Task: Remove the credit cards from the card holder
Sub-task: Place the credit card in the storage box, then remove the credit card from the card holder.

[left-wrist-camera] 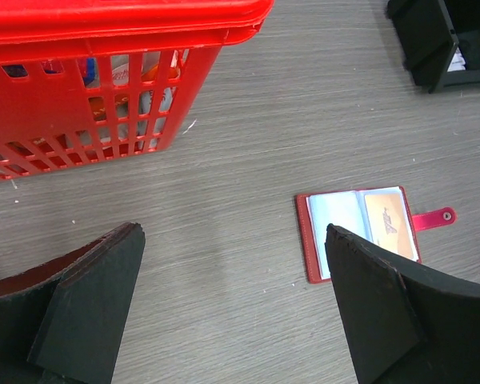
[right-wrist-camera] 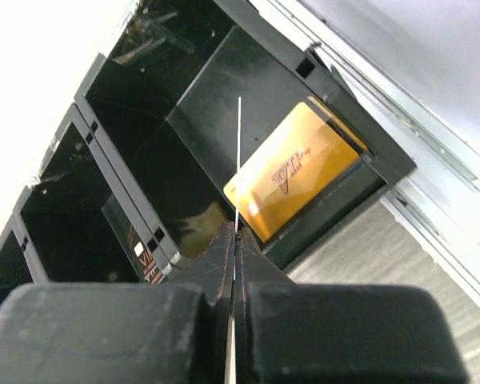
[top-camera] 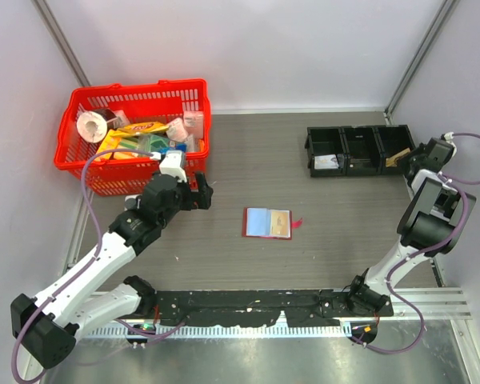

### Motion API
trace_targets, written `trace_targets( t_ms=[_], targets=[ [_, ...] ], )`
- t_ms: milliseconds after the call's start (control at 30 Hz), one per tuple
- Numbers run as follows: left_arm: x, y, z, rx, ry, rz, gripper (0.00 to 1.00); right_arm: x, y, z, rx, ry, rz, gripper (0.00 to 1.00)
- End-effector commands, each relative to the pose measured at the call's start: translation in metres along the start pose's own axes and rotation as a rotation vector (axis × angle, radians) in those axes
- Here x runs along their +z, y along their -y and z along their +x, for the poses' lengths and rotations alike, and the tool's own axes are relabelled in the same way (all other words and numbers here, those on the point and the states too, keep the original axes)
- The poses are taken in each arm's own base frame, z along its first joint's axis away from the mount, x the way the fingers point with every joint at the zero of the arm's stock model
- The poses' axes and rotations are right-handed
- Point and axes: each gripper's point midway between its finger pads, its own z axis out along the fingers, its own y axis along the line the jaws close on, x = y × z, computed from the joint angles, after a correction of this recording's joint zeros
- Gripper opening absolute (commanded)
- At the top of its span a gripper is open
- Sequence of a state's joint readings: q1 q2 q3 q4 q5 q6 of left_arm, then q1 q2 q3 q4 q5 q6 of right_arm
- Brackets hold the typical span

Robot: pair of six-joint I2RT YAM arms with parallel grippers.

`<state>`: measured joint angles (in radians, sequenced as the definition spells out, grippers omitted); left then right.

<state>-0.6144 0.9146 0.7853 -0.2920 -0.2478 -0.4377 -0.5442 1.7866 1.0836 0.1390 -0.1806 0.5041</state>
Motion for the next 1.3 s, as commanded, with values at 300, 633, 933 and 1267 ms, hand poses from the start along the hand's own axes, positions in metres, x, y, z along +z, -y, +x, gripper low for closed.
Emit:
trace_targets(
  t_ms=[300,633,933,1267],
  targets=[
    [0.002,0.003,-0.013,0.001,0.044,-0.002,1.00,0.038,-0.011,-0.003,0.168,-0.014,-0.064,0.03],
    [-0.001,0.004,-0.017,-0.005,0.053,0.003,1.00,0.022,0.003,-0.017,0.151,0.017,0.074,0.42],
    [-0.003,0.015,-0.018,-0.041,0.047,0.060,0.99,-0.035,-0.002,-0.056,0.032,0.130,0.236,0.48],
    [0.016,0.041,0.003,-0.126,-0.084,0.139,0.99,-0.118,-0.103,-0.001,-0.177,0.078,0.033,0.49]
  ],
)
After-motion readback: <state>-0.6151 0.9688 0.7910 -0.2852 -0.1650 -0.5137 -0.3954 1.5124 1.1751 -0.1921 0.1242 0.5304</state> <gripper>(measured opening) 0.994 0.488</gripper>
